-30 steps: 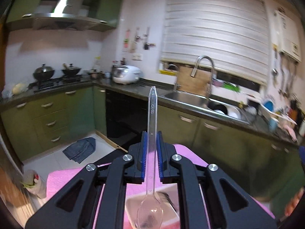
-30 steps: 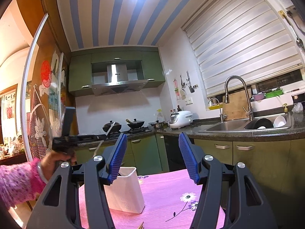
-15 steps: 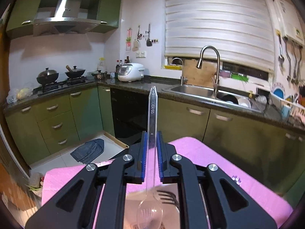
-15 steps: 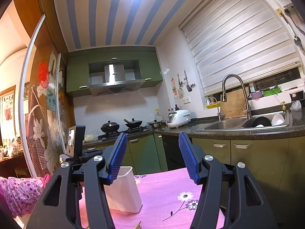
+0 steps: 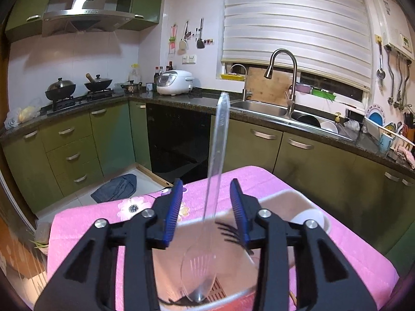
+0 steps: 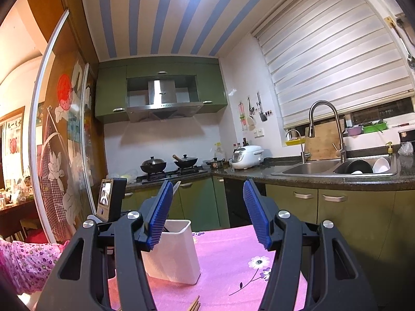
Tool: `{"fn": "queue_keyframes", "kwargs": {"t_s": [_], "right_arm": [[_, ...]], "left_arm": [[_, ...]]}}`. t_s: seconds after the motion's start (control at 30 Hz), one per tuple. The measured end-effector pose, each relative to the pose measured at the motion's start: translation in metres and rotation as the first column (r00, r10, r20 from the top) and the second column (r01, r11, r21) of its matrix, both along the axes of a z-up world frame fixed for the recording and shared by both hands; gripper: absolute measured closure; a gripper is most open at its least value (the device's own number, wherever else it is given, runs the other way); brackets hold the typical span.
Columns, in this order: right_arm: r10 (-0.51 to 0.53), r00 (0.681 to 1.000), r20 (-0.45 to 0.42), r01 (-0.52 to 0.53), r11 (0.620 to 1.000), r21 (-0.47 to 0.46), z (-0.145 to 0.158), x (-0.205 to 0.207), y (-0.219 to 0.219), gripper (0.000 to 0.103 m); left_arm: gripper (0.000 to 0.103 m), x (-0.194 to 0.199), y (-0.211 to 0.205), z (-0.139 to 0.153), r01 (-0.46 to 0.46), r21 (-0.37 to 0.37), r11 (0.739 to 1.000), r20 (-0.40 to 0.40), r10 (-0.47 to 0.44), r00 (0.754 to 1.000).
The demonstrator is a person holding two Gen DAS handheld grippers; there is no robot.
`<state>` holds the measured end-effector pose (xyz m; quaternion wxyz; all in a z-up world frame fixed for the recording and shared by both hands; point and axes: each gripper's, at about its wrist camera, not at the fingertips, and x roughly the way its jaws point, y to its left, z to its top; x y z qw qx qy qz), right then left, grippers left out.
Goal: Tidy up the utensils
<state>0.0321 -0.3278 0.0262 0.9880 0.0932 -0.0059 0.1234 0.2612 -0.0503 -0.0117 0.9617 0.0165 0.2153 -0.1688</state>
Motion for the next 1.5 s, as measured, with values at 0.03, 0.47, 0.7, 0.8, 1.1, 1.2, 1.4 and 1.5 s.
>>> {"fn": "queue_keyframes", "kwargs": {"t_s": [0.03,0.47,0.7,0.8,1.1,1.2,1.4,1.5], "right_arm": [[0.001,1.0,-0.003,-0.001,1.0,-0.003,0.0,0.0,0.001,0.046],[0.062,0.997,-0.035,-0.062,0.998,-0.01,0.006,0.03,0.023,0.046],[0.145,0.987,-0.077,-0.145,0.989,0.003,0.02,0.079,0.035,0.046],[0.188,0.972,-0.138,-0.191,0.982,-0.008,0.032,0.12,0.045,0.046],[0.062,0.935,-0.349,-0.143,0.967,-0.212,0.022,0.296,0.076,0.044],[0.05,0.91,-0.411,-0.149,0.966,-0.212,0.005,0.333,0.078,0.044],[0.095,0.883,-0.459,-0.209,0.957,-0.204,-0.017,0.377,0.082,0.044],[0.133,0.882,-0.452,-0.235,0.956,-0.177,-0.019,0.385,0.081,0.044]], "left_arm": [[0.066,-0.002,0.001,-0.001,0.002,0.002,1.0,0.0,-0.002,1.0],[0.066,-0.011,0.012,-0.001,0.024,-0.019,1.0,-0.022,-0.024,0.999],[0.066,-0.014,0.017,-0.001,0.024,-0.026,0.999,-0.026,-0.025,0.999],[0.066,-0.015,0.017,-0.002,0.027,-0.024,0.999,-0.024,-0.027,0.999],[0.066,-0.021,0.024,-0.003,0.03,-0.015,0.999,-0.024,-0.03,0.999],[0.066,-0.021,0.025,-0.002,0.031,-0.019,0.999,-0.034,-0.032,0.999],[0.066,-0.02,0.02,0.002,0.043,-0.005,0.999,-0.047,-0.043,0.998],[0.066,-0.02,0.021,0.004,0.038,-0.024,0.999,-0.054,-0.039,0.998]]}}
